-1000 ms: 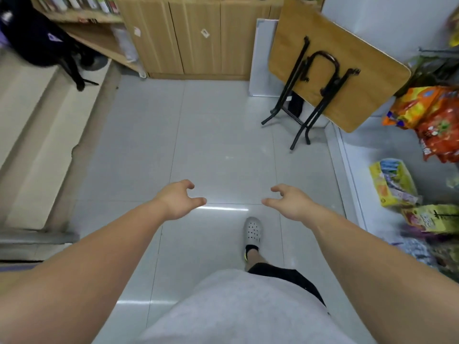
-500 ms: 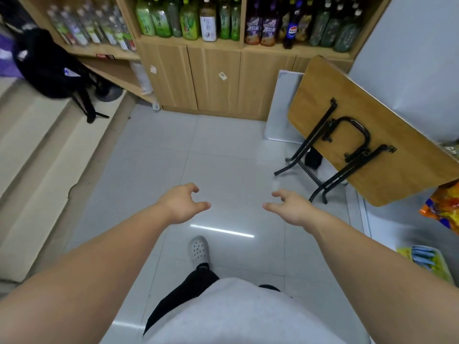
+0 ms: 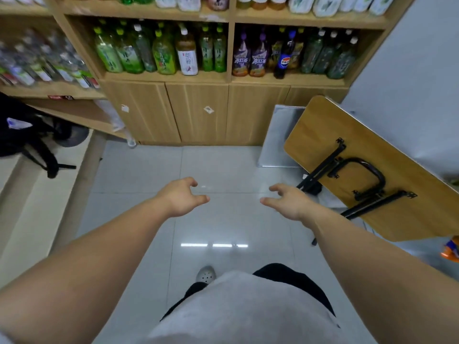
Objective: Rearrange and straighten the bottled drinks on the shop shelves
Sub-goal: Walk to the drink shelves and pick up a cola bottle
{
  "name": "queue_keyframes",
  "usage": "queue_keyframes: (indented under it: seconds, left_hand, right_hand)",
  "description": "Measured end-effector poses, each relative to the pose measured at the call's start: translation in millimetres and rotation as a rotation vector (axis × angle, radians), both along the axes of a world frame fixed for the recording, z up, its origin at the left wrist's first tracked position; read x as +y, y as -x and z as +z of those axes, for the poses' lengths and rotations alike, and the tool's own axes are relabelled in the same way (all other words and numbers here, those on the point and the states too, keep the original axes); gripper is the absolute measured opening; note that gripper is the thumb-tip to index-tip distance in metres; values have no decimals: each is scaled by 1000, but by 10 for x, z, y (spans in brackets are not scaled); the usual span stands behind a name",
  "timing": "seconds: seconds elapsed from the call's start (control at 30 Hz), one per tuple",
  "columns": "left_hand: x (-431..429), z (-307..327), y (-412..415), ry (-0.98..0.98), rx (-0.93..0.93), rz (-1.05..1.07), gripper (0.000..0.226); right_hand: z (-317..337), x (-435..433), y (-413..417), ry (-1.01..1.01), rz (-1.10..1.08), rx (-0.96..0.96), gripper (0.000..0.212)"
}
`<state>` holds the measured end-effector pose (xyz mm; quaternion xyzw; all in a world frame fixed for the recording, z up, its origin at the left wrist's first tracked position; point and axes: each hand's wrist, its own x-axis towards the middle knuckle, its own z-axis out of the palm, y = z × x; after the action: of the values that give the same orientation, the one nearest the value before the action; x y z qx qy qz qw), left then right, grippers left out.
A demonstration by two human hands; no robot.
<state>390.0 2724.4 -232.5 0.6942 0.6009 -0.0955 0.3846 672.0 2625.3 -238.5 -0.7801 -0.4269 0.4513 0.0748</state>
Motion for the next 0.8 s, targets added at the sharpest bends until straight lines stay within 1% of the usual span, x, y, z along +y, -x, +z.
queue_keyframes:
  seconds: [0.17, 0.33, 0.57, 0.63, 0.7, 0.8]
  left_hand:
    - [865, -76, -186, 22, -19, 16, 73]
    - [1737, -118, -554, 15, -8, 69, 74]
    - [2780, 51, -1392, -16, 9, 69, 77]
    - [3096, 67, -1695, -21, -10, 47, 77]
    - [3360, 72, -1986, -2, -38, 21, 78]
    - [3745, 25, -2365, 27, -44, -36, 77]
  right_hand:
    - [-73, 878, -162, -4, -31, 18, 71]
    - [-182, 1812, -637, -36, -29, 20, 71]
    - [-58, 2986, -1498, -85, -1, 25, 69]
    - [-2, 3304, -1775, -104, -20, 12, 68]
    - [16, 3541, -1998, -113, -55, 7, 71]
    - [1, 3802, -2241, -107, -97, 35, 72]
